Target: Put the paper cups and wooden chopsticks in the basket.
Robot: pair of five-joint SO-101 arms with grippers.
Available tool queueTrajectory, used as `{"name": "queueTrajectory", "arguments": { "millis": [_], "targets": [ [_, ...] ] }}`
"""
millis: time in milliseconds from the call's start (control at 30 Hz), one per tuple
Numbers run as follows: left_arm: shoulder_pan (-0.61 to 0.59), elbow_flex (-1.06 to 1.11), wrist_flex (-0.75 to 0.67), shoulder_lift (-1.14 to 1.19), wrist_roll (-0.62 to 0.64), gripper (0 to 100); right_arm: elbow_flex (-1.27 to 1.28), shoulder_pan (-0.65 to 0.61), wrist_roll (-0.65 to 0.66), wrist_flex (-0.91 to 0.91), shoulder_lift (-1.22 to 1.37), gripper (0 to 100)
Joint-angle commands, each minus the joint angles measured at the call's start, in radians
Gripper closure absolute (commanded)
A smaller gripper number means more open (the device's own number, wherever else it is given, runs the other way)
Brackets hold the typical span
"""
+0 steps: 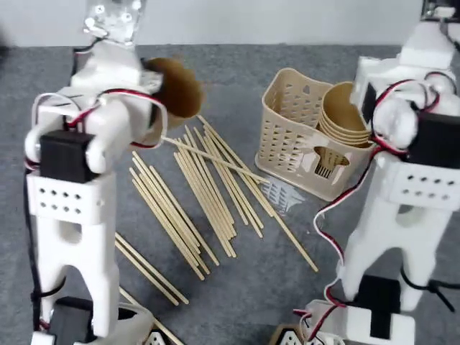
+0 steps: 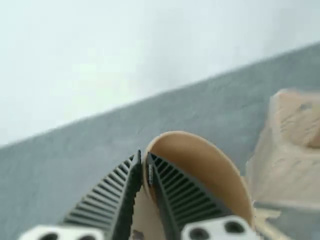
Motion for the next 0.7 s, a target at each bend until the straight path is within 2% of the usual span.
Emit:
{"name": "queueTrajectory", "arguments": {
  "millis": [0, 200, 333, 467, 667],
  "targets": [
    [0.091, -0.045, -0.114, -0.046, 0.054, 99, -0.046, 0.102, -0.008, 0.041, -0.065, 98.9],
    [0.170, -0.038, -0.250, -0.043, 0.166, 99, -0.043, 0.351, -0.008, 0.147, -0.058, 98.9],
    [0.229, 0.058, -0.450, -0.043, 0.255, 99, -0.043, 0.483, -0.002, 0.209, -0.031, 98.9],
    [0.307, 0.199, -0.660, -0.043, 0.299, 99, -0.041, 0.549, 0.087, 0.245, 0.005, 98.9],
    [0.374, 0.390, -0.980, -0.043, 0.373, 99, 0.057, 0.596, 0.107, 0.242, 0.024, 98.9]
  ]
}}
